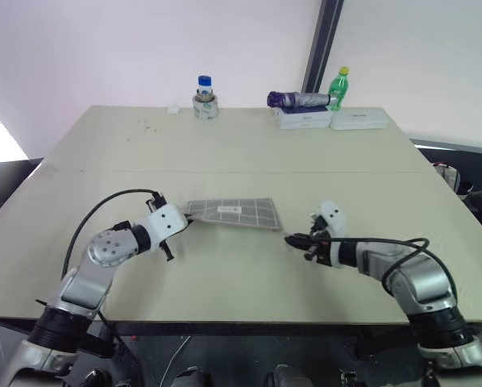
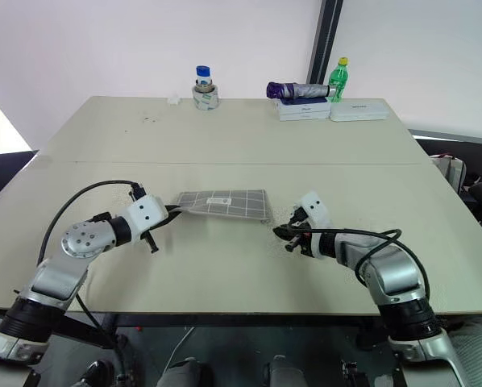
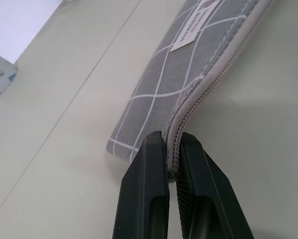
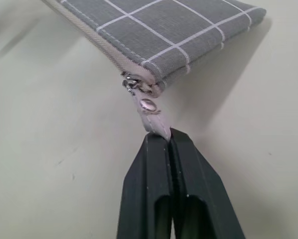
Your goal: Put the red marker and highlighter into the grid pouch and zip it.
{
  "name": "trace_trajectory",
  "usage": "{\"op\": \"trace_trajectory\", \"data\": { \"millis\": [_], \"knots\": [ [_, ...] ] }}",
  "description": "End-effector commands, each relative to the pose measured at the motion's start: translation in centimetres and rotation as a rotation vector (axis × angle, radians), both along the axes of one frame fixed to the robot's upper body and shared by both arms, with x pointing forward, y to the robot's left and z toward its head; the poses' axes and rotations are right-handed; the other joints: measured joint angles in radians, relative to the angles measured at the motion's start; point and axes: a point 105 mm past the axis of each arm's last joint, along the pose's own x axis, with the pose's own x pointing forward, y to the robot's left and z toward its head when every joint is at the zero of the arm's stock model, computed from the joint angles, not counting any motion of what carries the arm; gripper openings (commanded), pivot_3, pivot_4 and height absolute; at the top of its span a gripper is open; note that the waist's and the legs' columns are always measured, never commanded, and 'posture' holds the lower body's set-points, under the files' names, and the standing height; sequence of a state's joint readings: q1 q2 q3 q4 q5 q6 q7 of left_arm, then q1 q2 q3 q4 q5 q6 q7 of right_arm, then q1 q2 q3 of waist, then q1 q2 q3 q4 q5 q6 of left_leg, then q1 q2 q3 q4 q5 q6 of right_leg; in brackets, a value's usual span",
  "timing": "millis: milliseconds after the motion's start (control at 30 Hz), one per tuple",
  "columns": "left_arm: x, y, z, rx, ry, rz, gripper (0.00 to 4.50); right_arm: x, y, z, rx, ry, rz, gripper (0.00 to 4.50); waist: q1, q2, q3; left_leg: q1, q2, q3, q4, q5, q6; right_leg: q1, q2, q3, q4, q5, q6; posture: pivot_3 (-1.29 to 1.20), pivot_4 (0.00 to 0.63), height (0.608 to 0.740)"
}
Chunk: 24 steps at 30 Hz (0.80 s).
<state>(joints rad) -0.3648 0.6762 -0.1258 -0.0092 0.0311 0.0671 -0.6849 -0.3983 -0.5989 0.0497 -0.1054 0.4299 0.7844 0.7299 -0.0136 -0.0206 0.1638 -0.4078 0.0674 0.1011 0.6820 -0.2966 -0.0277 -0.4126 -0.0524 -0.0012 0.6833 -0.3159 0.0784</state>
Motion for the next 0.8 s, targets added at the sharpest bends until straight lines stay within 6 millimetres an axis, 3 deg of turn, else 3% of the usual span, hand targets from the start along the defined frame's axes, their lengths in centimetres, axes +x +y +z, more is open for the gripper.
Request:
{"op": "trace_trajectory", "data": {
  "millis": [33,167,200,300,433,500,533,700,800],
  "knots": [
    [0.6,2.2,1.2,-0.034,-0.033,0.071,0.00,1.2,-3.8,0.7,-0.091,-0.063,-0.087,0.03,0.001,0.000,0.000,0.000,0.000,0.000,0.000,0.000,0.000,0.000,0.000,0.000,0.000,0.000,0.000,0.00,0.150,0.740],
    [0.6,2.1,1.4,-0.105,-0.016,0.044,0.00,1.7,-3.2,1.7,-0.080,-0.120,-0.052,0.03,0.000,0.000,0.000,0.000,0.000,0.001,0.000,0.000,0.000,0.000,0.000,0.000,0.000,0.000,0.000,0.00,0.150,0.740],
    [0.5,2.2,1.5,-0.110,-0.015,0.031,0.82,1.7,-2.8,2.0,-0.065,-0.137,-0.034,0.00,-0.001,0.000,0.000,0.000,0.000,0.001,0.000,0.000,0.000,0.000,0.000,0.000,0.000,0.000,0.000,0.00,0.150,0.740],
    [-0.1,2.4,1.6,-0.126,-0.019,-0.022,2.25,1.0,-1.8,3.1,0.010,-0.148,0.039,0.95,-0.001,0.000,0.000,0.000,0.000,0.001,0.000,0.000,0.000,0.000,0.000,0.000,0.000,0.000,0.000,0.00,0.150,0.740],
    [-1.2,3.3,1.8,-0.190,-0.024,-0.051,4.33,0.5,-2.0,3.8,0.019,-0.181,0.100,3.01,0.000,0.000,0.000,0.000,0.000,0.001,0.000,0.000,0.000,0.000,0.000,0.000,-0.001,0.000,0.000,0.00,0.150,0.740],
    [-2.0,4.0,2.1,-0.219,-0.013,-0.054,4.50,0.3,-2.4,4.1,0.000,-0.192,0.129,4.13,0.000,0.000,0.000,0.000,0.000,0.001,0.000,0.000,0.000,0.000,-0.001,0.000,-0.001,0.000,0.000,0.00,0.150,0.740],
    [-2.4,4.5,2.3,-0.257,0.000,-0.052,4.50,0.3,-2.8,4.3,-0.013,-0.200,0.132,4.42,0.000,0.000,0.000,0.000,0.000,0.001,0.000,0.000,0.000,0.000,-0.001,0.000,-0.001,0.000,0.000,0.00,0.150,0.740],
    [-4.0,6.4,3.4,-0.361,0.046,0.007,4.50,0.7,-4.3,5.7,-0.025,-0.274,0.134,4.42,-0.001,0.000,0.000,0.000,0.001,0.000,0.000,0.000,0.000,0.000,-0.001,0.000,-0.001,0.000,0.000,0.00,0.150,0.740],
    [-5.2,9.1,3.4,-0.388,0.072,0.104,4.50,1.5,-6.5,5.9,-0.099,-0.330,0.089,4.42,-0.005,0.000,0.000,0.001,0.001,0.000,0.000,0.000,0.000,0.001,-0.001,0.000,-0.001,0.000,0.000,0.00,0.150,0.740]
  ]
}}
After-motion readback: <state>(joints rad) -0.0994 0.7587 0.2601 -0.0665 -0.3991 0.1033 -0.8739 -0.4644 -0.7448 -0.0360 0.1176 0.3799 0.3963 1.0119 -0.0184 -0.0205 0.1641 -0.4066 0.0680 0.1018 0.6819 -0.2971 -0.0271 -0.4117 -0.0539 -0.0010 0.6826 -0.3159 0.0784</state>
